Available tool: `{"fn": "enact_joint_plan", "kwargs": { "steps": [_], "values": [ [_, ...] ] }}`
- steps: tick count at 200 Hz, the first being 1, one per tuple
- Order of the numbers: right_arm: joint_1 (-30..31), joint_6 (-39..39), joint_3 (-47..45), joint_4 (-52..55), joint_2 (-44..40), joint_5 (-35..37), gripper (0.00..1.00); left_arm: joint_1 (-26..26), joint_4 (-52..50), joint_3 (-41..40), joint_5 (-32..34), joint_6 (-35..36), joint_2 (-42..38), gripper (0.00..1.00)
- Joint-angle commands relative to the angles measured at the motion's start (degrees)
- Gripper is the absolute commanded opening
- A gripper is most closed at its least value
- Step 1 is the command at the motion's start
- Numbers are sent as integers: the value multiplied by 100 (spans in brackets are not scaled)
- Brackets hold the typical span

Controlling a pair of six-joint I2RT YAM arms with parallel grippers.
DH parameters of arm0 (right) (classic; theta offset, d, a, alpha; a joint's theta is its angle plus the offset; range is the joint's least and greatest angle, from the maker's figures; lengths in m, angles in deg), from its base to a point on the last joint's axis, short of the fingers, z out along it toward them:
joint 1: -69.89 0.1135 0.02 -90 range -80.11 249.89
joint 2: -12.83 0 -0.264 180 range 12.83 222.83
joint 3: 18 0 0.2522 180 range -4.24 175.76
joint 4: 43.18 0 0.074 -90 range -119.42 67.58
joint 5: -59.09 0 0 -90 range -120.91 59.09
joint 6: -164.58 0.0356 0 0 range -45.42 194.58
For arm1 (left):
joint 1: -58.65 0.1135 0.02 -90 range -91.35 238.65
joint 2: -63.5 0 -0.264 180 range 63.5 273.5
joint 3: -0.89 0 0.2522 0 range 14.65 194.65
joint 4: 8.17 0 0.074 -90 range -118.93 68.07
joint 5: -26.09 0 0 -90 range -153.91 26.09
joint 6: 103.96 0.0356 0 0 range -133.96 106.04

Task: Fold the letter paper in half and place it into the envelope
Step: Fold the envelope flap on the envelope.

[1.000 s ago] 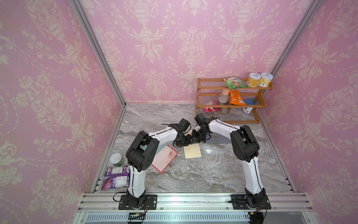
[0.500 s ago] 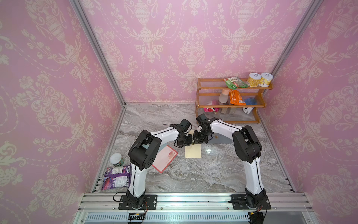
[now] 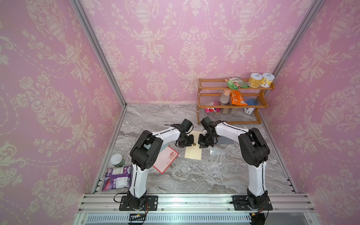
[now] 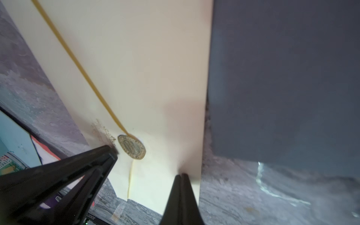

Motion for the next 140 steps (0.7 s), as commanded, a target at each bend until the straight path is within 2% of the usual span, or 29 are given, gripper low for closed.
{"fn": "enact_joint_plan", "kwargs": {
  "steps": [1, 86, 119, 140],
  "values": [
    [-34, 129, -367, 213, 242, 84, 0, -67, -199, 104, -64, -80, 259, 0],
    [-94, 371, -446, 36, 226, -13, 0, -156, 166, 515, -607, -537, 996, 0],
    [-97, 414, -514, -19, 248, -16, 0, -146, 369, 137, -593, -679, 974, 0],
    [-97, 416, -522, 20, 254, 56, 0, -74, 251, -63, -444, -529, 733, 0]
  ]
}}
